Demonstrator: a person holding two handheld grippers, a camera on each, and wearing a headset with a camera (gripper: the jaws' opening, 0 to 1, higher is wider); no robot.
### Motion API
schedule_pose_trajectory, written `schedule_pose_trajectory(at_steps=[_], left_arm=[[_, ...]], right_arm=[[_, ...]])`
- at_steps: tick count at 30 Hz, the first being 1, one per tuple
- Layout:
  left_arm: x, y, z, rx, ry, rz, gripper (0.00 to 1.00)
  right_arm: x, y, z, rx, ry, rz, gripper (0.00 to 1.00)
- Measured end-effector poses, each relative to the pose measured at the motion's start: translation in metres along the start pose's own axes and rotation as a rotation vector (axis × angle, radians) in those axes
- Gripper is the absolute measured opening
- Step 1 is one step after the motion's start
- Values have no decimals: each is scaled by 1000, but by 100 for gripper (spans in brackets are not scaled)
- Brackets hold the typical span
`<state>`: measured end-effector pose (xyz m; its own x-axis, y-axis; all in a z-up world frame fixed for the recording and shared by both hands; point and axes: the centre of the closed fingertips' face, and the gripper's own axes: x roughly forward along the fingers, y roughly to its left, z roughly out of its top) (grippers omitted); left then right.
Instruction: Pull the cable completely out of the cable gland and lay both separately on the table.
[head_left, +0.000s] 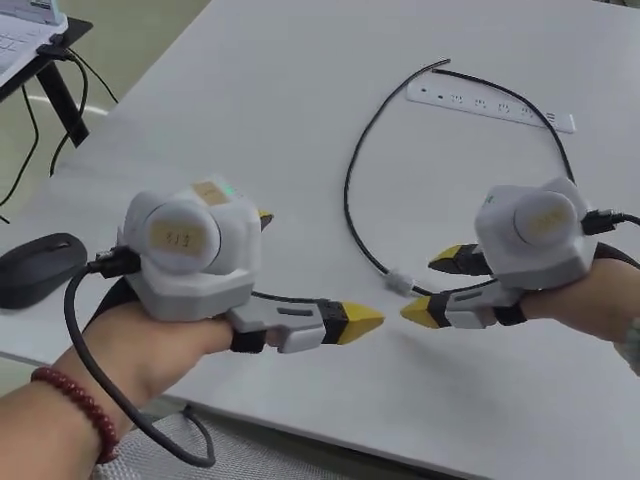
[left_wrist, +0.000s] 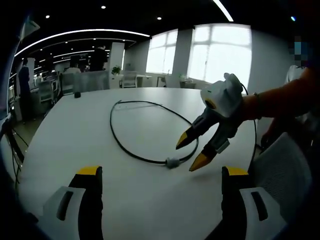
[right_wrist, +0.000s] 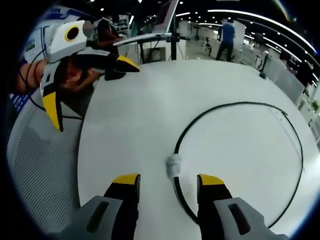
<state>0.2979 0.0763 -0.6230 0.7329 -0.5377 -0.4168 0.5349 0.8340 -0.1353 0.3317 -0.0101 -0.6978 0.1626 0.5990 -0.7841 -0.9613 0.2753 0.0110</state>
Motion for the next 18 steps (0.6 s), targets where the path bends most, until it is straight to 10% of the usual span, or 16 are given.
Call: schedule_pose_trajectory(at_steps=[18], left_arm=[[0,0,3,-1,-15,0,100]], right_arm=[[17,-3,1,-16,38,15,16]])
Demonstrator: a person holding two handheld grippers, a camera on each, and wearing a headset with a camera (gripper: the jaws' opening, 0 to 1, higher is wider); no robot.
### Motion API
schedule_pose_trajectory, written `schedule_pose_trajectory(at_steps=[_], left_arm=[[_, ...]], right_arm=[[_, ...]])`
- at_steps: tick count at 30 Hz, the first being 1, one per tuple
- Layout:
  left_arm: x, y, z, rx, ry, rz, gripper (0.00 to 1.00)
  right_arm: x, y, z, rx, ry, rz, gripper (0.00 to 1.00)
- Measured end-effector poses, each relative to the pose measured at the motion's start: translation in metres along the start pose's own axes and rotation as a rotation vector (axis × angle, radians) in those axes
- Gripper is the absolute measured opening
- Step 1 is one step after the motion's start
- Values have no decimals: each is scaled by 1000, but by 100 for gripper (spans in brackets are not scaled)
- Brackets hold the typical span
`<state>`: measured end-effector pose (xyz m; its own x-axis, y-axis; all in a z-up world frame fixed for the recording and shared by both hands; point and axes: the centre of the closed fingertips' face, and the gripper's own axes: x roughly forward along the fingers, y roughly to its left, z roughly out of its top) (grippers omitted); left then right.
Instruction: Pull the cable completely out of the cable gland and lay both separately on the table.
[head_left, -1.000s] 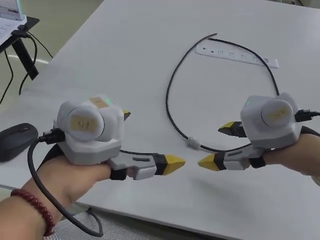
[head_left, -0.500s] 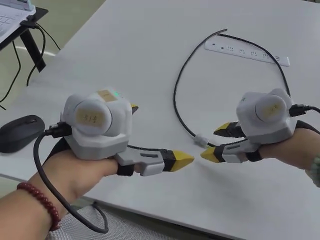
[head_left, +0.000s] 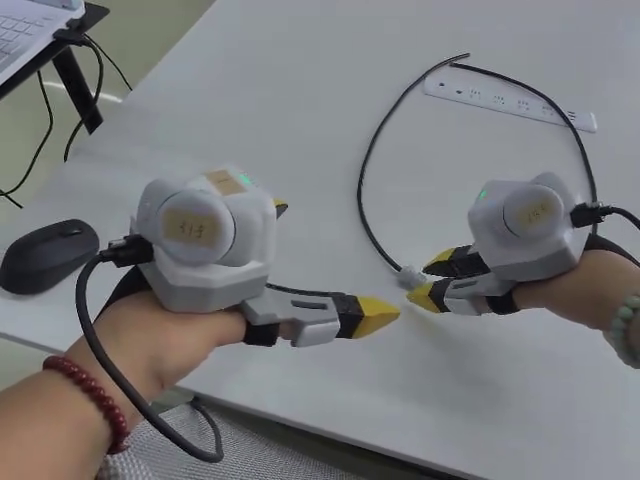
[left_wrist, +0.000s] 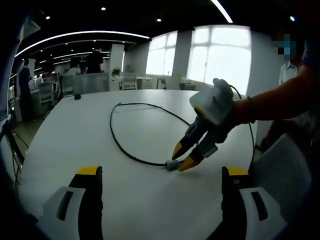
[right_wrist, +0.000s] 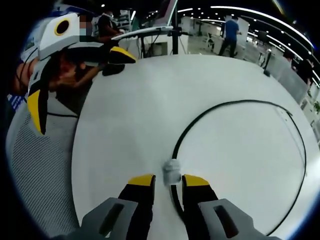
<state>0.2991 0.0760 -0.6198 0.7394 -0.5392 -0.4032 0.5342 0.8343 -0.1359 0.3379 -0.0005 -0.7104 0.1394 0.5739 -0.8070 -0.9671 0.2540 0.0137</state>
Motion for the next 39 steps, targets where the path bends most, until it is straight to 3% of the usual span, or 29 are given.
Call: schedule_pose_trajectory(at_steps=[10,29,39], left_arm=[[2,0,3,6,-5,1,100],[3,-1,1,28,13,-1,99],[6,-8,4,56,23,-19,99]], right_arm=[[2,-6,-4,-4,22,-8,9],[3,-6,-7,-39,44,9,8],[-11,-12,-3,-50,26,-19,8]])
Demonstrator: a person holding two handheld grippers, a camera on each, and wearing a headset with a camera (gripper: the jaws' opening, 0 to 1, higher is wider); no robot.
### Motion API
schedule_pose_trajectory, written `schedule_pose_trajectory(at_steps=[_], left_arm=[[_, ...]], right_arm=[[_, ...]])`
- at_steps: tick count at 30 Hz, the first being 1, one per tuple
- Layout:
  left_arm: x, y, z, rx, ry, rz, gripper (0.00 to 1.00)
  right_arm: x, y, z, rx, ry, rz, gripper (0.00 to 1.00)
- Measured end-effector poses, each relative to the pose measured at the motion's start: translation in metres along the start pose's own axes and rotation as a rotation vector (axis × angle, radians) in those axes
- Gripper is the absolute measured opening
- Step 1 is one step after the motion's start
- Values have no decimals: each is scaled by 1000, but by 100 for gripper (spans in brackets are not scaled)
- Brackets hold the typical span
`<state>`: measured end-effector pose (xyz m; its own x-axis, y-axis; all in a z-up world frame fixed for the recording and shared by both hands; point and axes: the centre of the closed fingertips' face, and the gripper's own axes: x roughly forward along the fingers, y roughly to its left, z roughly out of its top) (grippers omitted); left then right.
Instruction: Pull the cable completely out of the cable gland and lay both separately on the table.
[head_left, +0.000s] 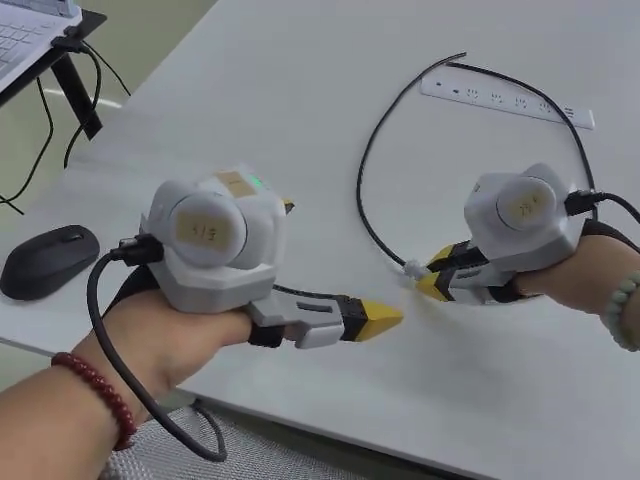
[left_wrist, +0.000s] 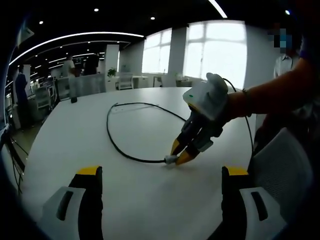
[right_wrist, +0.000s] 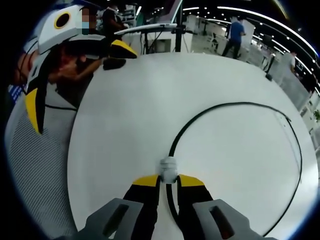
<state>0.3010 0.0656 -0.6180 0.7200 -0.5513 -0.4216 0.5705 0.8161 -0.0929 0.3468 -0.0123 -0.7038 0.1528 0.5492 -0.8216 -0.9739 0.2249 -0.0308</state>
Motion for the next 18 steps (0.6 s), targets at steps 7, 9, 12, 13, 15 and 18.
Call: schedule_pose_trajectory(at_steps=[7,9,12,13,15,18], left_arm=[[4,-8,7,60,12,-30,99],[5,-10,10,70,8,-33,99],[7,-12,15,89,10,-43,99],[8,-13,17,96,9,-48,99],[9,-16,19,107,12,-55,99],[11,-19,21,125,15,-66,99]], right_arm=[[-17,0,5,-3,-30,-31,8],[-24,0,8,-3,-44,-38,8],[-35,1,12,-15,-62,-58,8],[-39,1,13,-15,-68,-62,8],[-46,1,14,-19,-80,-73,8],[-56,2,15,-19,-94,-88,8]])
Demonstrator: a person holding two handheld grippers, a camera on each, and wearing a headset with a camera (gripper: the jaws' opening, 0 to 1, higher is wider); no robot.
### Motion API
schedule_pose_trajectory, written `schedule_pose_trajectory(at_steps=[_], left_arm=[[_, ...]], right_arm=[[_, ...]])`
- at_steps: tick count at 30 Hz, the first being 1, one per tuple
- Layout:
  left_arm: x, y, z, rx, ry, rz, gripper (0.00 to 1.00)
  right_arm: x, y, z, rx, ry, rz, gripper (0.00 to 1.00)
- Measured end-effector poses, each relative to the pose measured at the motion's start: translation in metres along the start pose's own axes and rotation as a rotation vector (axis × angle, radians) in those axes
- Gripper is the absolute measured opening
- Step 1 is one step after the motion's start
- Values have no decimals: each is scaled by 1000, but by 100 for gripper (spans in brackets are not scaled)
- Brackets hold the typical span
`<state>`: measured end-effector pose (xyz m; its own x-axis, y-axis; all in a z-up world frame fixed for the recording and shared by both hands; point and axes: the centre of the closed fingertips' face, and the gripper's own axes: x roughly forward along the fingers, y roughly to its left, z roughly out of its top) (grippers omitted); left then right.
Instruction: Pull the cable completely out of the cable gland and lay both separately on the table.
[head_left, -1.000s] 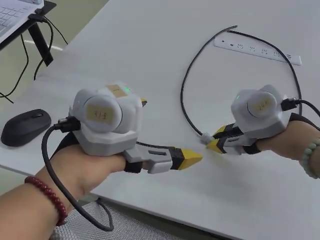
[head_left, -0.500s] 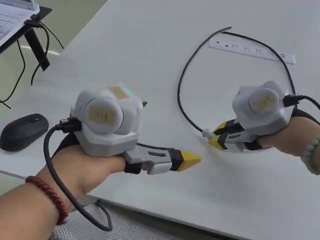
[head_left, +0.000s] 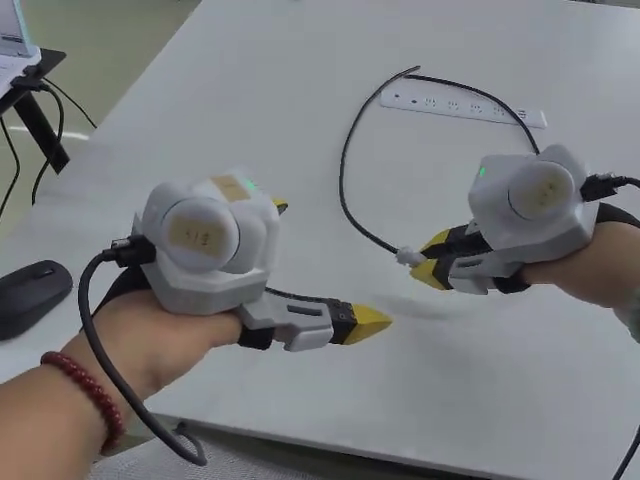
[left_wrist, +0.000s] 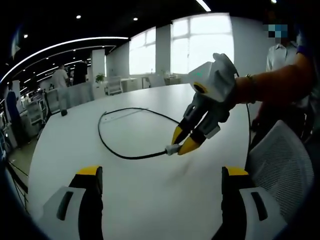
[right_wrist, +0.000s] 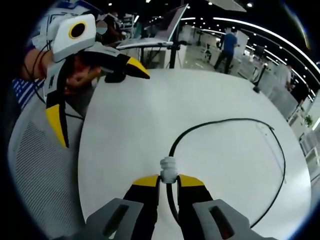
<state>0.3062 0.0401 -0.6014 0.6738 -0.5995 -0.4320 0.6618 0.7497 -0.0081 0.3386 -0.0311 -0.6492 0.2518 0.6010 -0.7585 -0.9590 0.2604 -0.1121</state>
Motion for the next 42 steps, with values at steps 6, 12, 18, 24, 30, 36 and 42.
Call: schedule_pose_trajectory(at_steps=[6,12,18,24,30,36,42], left_arm=[[4,-8,11,28,-9,-27,99],[7,-14,28,125,-15,-61,93],[7,-19,42,289,-1,-103,70],[7,-24,53,442,10,-117,53],[10,-32,62,556,20,-157,52],[15,-44,59,668,53,-225,53],[22,-53,57,761,70,-307,51]], right_arm=[[-21,5,5,-6,-28,-22,8],[-42,11,16,-31,-57,-41,8],[-56,10,23,-41,-76,-62,8],[-63,12,26,-51,-86,-74,8],[-69,18,29,-69,-89,-73,8],[-73,23,35,-90,-90,-71,8],[-77,26,38,-102,-86,-70,8]])
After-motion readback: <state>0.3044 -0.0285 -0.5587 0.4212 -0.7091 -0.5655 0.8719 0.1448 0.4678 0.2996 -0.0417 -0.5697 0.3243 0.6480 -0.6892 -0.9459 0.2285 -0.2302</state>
